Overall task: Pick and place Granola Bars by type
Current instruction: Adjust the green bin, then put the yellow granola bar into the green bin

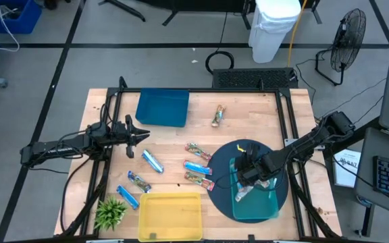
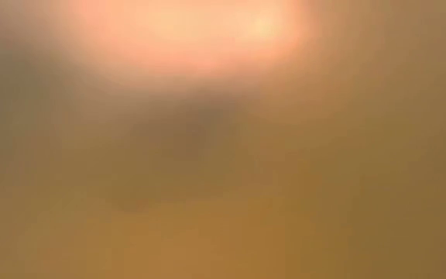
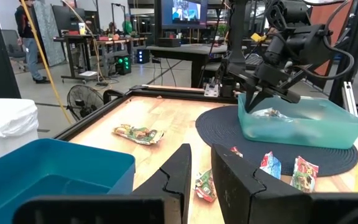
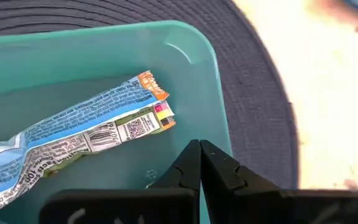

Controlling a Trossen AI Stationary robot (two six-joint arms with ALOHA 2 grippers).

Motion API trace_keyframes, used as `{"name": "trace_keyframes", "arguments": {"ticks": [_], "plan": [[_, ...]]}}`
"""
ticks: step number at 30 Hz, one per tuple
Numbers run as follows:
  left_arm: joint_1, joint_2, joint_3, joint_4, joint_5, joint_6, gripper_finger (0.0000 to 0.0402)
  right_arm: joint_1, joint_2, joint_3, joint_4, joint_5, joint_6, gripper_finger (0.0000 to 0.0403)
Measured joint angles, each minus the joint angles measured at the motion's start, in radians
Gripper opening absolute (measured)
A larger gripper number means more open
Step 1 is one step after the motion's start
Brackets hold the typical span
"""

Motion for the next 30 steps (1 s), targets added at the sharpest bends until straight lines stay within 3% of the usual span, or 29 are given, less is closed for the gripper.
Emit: {"name": "trace_keyframes", "arguments": {"ticks": [13, 22, 27, 30], "plan": [[0.0, 0.0, 0.0, 0.0, 0.0, 0.0, 0.007, 0.0, 0.0, 0.0, 0.023, 0.027, -0.004, 0.0], [0.0, 0.0, 0.0, 0.0, 0.0, 0.0, 0.007, 0.008, -0.054, 0.026, 0.214, 0.072, -0.196, 0.0], [0.0, 0.0, 0.0, 0.0, 0.0, 0.0, 0.007, -0.085, -0.119, 0.026, 0.342, 0.098, -0.368, 0.0], [0.0, 0.0, 0.0, 0.0, 0.0, 0.0, 0.007, -0.226, -0.155, 0.026, 0.351, 0.016, -0.44, 0.0]]}}
